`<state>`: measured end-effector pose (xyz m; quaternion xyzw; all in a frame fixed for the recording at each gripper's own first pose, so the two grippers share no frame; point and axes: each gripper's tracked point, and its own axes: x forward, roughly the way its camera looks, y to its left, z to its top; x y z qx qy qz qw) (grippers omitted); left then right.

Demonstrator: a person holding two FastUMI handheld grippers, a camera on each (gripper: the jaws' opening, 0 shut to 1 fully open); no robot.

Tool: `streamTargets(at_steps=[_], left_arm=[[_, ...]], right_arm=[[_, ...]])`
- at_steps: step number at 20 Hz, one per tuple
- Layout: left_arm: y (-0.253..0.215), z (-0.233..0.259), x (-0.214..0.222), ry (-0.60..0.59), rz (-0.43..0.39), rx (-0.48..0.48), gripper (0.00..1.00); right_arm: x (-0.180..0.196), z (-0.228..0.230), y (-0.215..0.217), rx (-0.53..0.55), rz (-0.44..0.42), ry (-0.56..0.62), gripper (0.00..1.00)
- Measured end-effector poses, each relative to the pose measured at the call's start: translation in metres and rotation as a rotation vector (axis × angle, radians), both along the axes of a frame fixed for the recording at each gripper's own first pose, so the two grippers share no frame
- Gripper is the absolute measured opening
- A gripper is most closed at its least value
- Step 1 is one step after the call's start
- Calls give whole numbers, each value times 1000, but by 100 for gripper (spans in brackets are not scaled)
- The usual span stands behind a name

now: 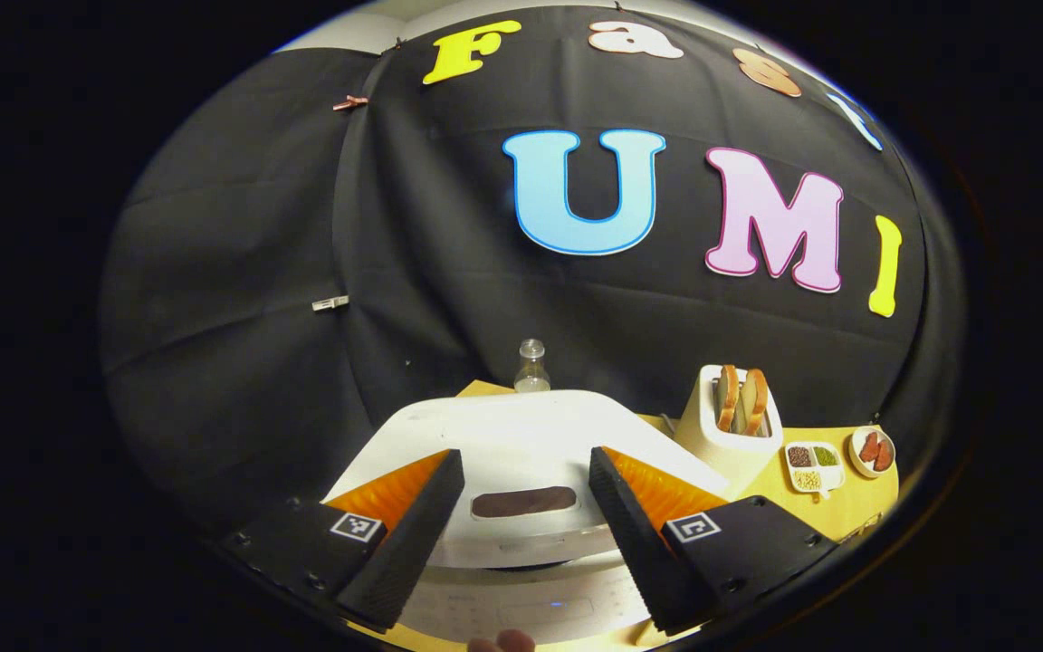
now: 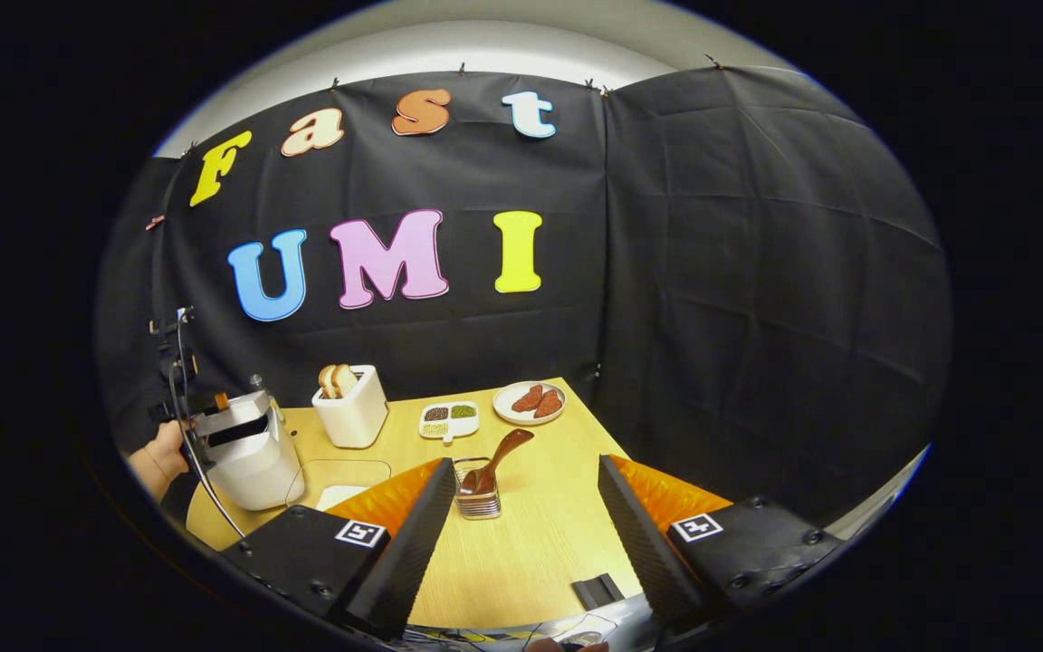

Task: Close the left gripper, press the button to open the rice cooker; take a wooden spoon from the chopstick holder with the right hand, scoop a spoonful of rice and pour it into the rice cooker, then put the wooden spoon back into the chopstick holder.

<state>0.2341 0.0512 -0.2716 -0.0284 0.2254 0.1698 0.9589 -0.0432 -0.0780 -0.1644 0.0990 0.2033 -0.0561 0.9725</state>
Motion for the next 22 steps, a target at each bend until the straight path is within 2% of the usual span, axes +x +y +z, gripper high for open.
streamTargets(at_steps=[3,7,12,14,22], left_arm=[[-4,-23,-7,60,9,-25,96],[-8,-38,-15,95,5,-20,99],[-9,-39,-16,72,15,-4,100],[-11,-49,-19,100,15,-9,99],[-14,-50,-23,63,-11,25,100]], right_arm=[[0,-2,0,-4,11,1,98],[-1,-7,1,-1,20,7,98],[-2,-7,-3,2,17,1,99],[-5,-7,-6,5,10,1,99],[-13,-5,-17,16,-17,-6,99]])
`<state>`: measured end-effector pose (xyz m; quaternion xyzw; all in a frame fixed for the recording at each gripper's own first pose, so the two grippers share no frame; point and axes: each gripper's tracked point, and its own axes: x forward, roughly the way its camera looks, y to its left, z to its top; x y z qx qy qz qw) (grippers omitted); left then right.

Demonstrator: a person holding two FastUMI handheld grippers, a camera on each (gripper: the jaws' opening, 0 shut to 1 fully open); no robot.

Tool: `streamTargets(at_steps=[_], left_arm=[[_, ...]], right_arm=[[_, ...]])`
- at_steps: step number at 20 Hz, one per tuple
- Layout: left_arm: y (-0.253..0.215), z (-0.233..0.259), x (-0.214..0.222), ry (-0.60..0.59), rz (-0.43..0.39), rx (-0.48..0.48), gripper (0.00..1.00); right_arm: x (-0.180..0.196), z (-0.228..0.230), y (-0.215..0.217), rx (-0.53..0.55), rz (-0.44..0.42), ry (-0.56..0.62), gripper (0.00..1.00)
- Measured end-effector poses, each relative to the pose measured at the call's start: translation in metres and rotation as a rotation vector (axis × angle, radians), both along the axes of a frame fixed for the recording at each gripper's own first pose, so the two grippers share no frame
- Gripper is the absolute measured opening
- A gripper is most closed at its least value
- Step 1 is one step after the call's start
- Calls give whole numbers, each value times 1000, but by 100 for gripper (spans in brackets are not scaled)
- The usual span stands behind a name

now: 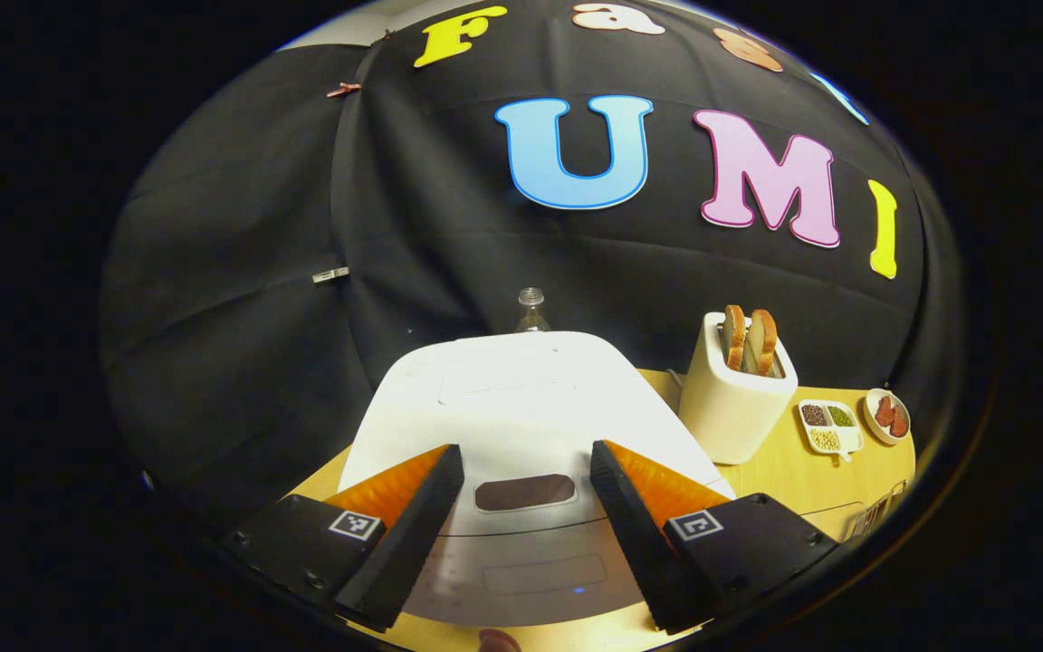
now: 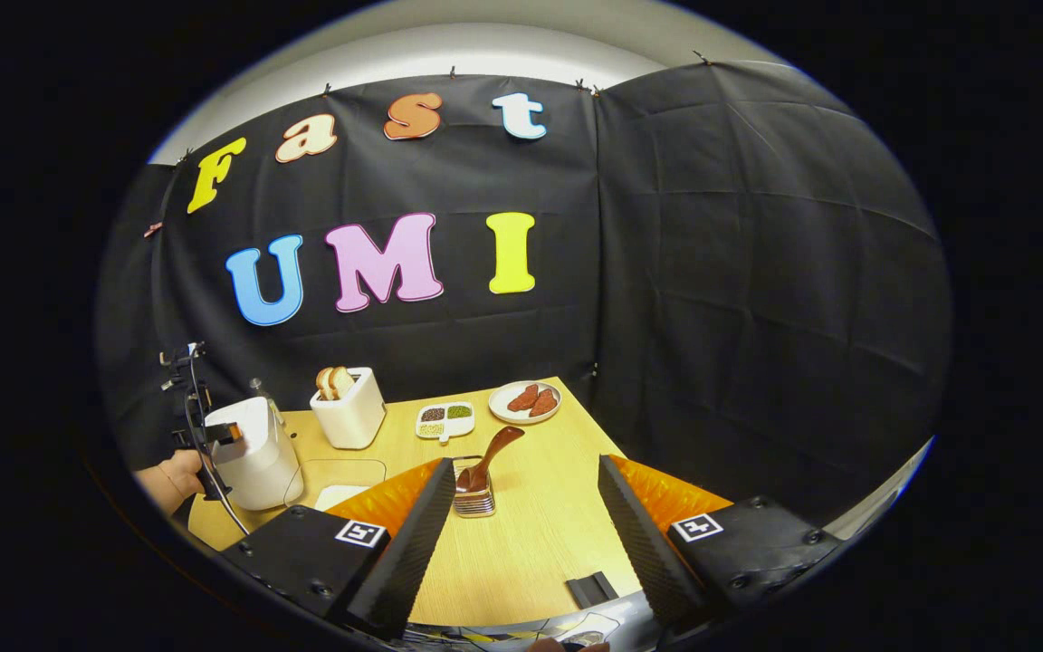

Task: Close the left gripper, press the button to open the rice cooker; take a wooden spoon from the chopstick holder with the right hand, scoop a spoonful of rice and pour it into the rice cooker, then put the wooden spoon back into the chopstick holder.

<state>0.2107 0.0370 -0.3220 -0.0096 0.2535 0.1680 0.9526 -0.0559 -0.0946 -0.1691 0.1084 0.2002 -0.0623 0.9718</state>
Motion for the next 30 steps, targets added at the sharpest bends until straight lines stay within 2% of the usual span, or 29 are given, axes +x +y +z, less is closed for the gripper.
streamTargets(at_steps=[7,12,18,25,30], left_arm=[[1,5,1,-23,-9,-12,100],[-5,37,-14,-116,-89,-2,95],[-12,98,-56,-240,-197,12,95],[-14,167,-121,-383,-318,-41,95],[-12,216,-162,-456,-370,-26,94]], right_arm=[[-4,6,2,8,-5,-16,99],[-5,11,11,1,1,-25,99],[4,25,38,-34,52,-56,98],[25,65,79,-206,132,-215,98],[43,90,109,-200,162,-290,98]])
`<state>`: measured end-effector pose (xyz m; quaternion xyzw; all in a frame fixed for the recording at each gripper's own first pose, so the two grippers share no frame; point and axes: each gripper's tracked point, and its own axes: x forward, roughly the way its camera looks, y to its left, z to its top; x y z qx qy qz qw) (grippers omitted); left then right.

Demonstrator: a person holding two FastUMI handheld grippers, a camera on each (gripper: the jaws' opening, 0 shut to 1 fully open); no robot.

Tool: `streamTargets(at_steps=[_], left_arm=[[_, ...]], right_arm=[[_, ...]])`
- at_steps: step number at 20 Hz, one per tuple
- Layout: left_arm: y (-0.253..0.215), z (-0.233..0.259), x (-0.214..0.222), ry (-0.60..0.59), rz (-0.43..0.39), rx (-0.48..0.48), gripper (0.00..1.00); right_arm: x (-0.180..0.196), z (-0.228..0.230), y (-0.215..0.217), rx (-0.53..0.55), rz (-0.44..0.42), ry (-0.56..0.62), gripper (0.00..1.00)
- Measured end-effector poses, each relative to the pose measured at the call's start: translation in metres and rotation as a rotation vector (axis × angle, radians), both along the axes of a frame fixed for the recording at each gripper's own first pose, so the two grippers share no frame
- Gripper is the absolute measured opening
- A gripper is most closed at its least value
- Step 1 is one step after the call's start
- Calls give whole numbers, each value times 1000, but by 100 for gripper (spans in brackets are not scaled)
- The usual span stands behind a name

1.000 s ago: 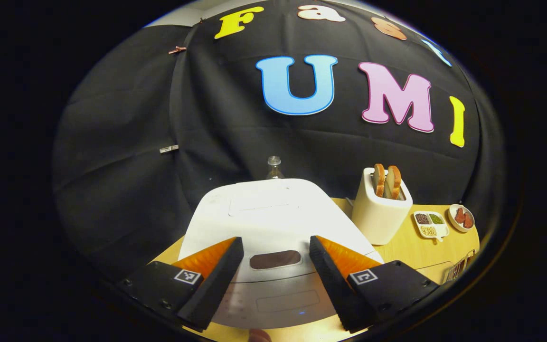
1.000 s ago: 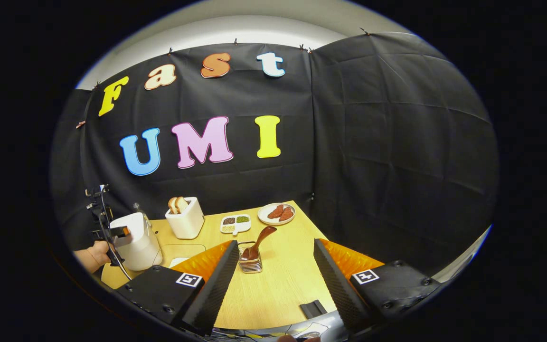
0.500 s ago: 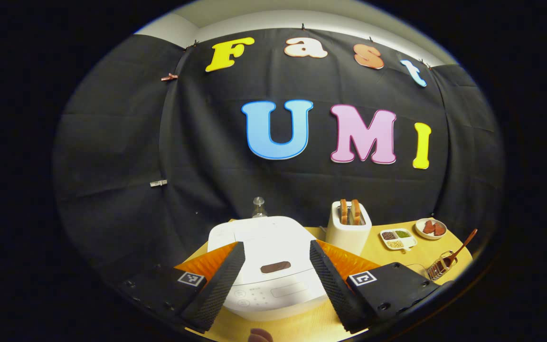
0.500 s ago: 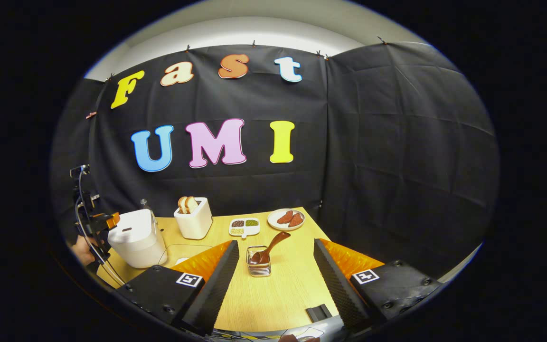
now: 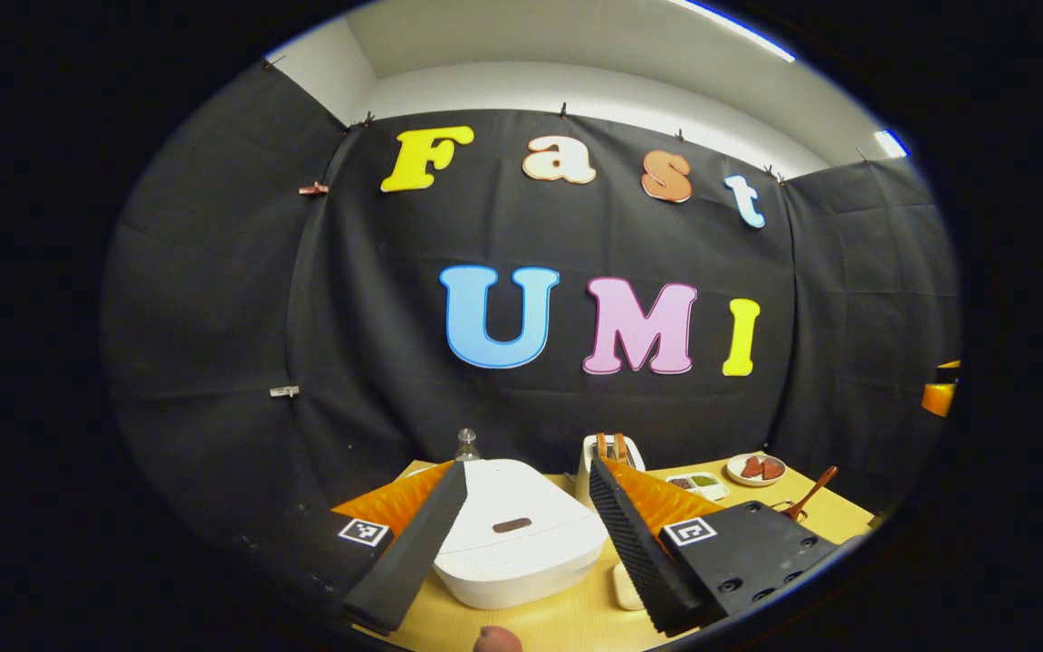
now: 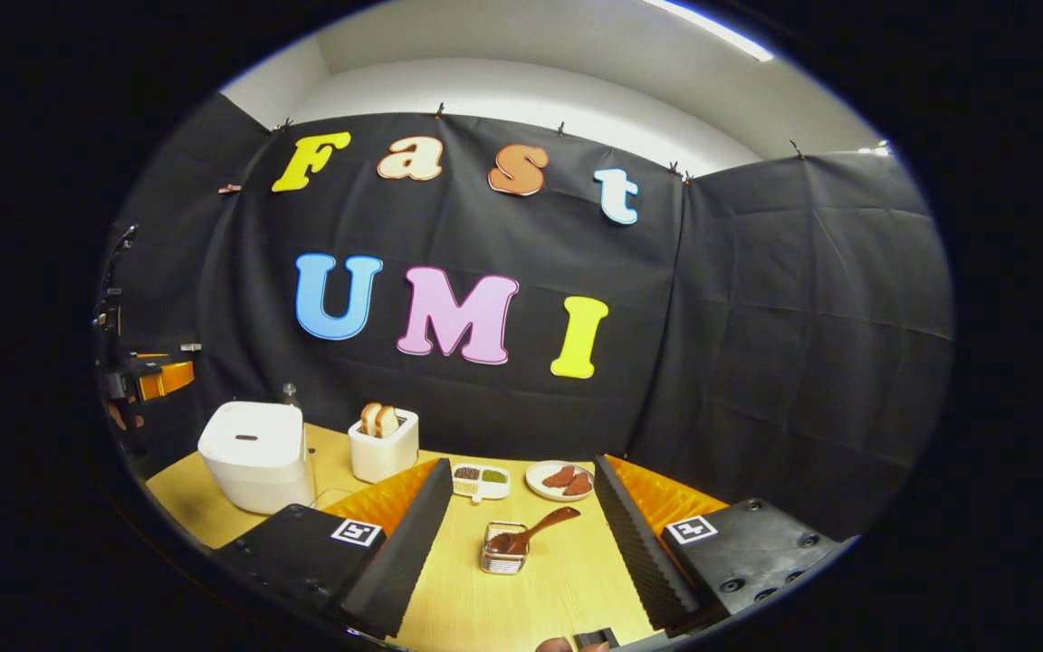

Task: Close the left gripper, press the button to open the rice cooker; take a wooden spoon from the chopstick holder with the right hand, scoop a spoonful of rice and pour it into the rice cooker, then put the wooden spoon back into the chopstick holder.

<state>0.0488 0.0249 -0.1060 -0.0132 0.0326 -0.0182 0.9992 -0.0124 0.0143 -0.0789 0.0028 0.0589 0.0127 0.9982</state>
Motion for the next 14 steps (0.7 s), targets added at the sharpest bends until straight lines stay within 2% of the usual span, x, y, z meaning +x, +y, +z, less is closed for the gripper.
streamTargets(at_steps=[4,7,11,12,14], left_arm=[[-1,23,-26,-34,-10,-8,94],[-5,29,-42,-42,-20,-4,94],[-10,29,-57,-47,-34,-14,94],[-8,27,-60,-46,-31,-9,97],[-5,24,-63,-38,-19,-9,94]], right_arm=[[11,13,14,48,14,-52,98],[12,25,11,-21,-5,-123,98],[5,20,26,38,46,-92,98],[-3,17,34,29,60,-86,98],[-4,17,28,-29,60,-93,98]])
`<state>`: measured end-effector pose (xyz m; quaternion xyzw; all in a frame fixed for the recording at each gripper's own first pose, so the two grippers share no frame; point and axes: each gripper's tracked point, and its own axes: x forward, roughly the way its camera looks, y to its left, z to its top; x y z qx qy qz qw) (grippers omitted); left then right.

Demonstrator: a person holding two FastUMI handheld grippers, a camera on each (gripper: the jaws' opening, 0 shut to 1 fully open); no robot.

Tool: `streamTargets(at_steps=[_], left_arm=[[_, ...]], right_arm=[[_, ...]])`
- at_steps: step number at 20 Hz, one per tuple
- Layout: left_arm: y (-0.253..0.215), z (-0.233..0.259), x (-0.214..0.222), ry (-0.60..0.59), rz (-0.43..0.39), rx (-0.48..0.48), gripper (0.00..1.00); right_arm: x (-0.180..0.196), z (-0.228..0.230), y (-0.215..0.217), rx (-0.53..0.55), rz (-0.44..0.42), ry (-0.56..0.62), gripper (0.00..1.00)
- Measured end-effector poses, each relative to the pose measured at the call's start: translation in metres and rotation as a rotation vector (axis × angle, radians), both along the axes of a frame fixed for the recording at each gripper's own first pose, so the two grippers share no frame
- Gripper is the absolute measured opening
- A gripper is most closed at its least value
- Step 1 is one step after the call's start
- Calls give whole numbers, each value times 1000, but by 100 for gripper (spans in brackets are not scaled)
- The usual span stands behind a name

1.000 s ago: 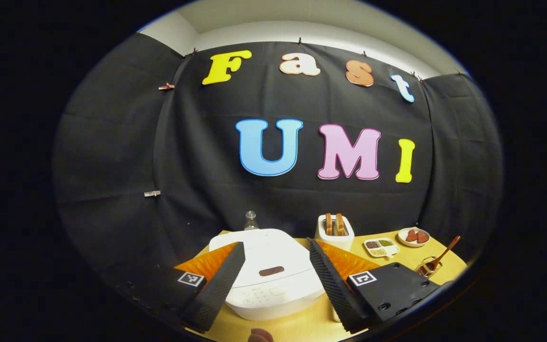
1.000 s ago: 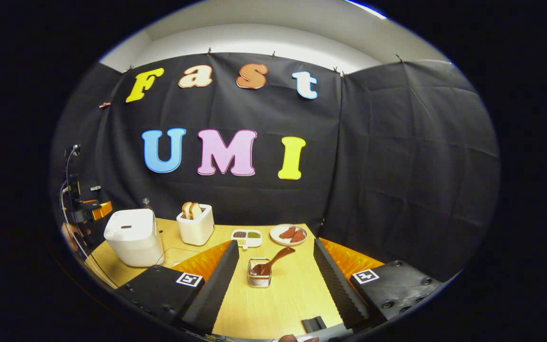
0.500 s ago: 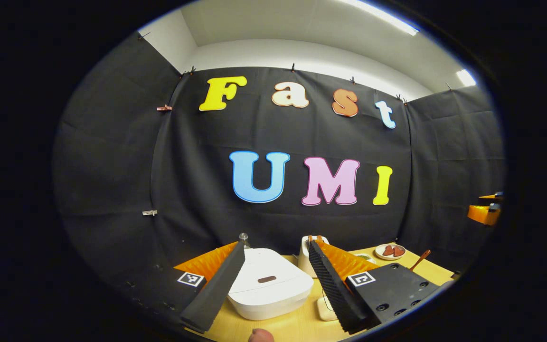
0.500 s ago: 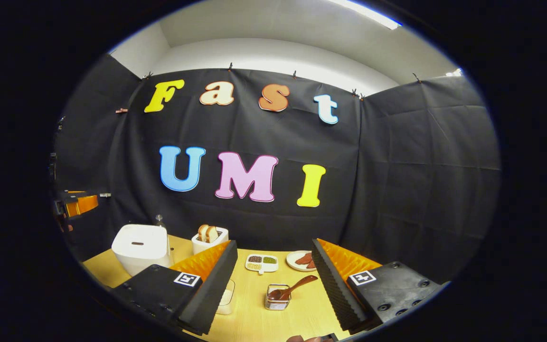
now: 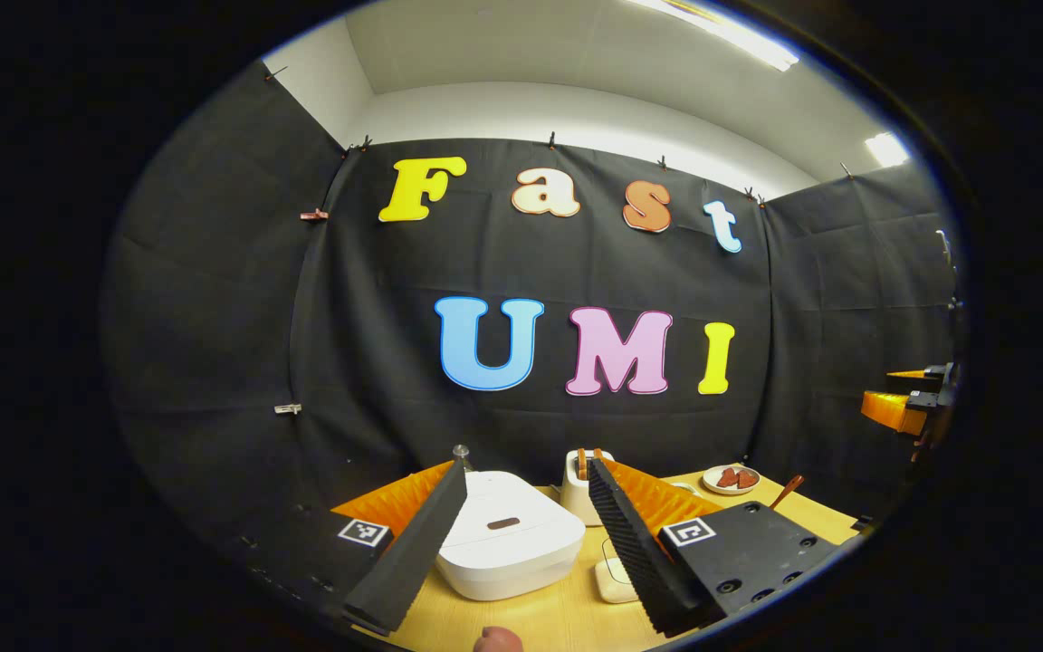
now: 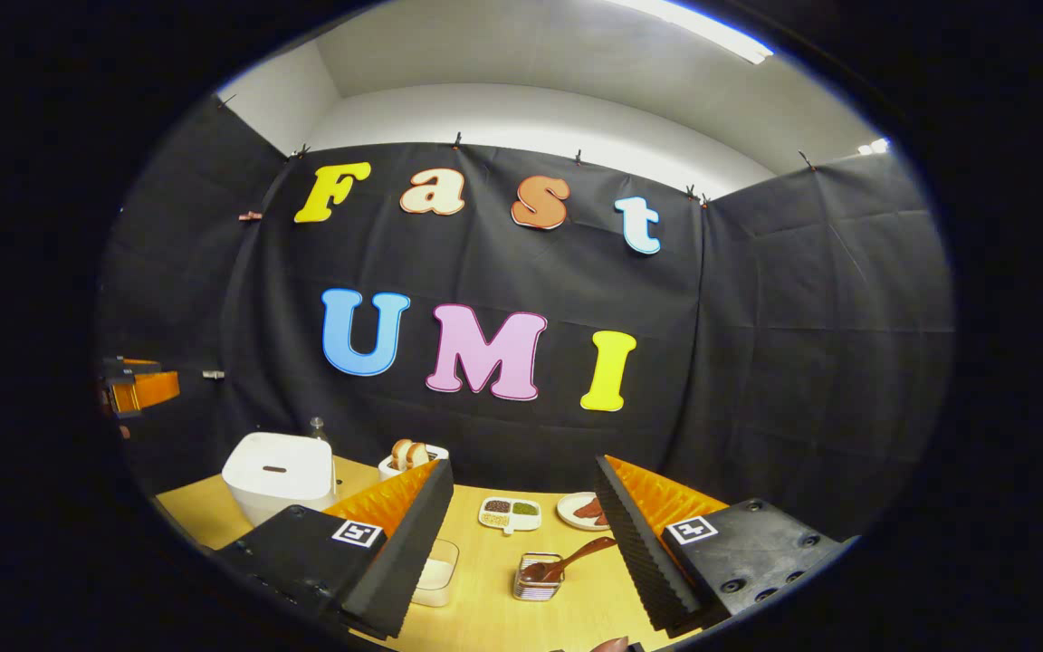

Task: Close the left gripper, press the button to open the rice cooker; take a wooden spoon from the chopstick holder with the right hand, scoop a spoonful of rice and pour it into the rice cooker, then put the wooden spoon back into the chopstick holder.

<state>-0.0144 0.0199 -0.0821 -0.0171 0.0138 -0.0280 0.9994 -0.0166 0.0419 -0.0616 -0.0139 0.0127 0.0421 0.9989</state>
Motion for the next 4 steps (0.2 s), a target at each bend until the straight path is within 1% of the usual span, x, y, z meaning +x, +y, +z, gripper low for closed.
streamTargets(at_steps=[4], left_arm=[[0,-1,-3,9,3,-3,94]], right_arm=[[-7,-10,13,-2,25,24,98]])
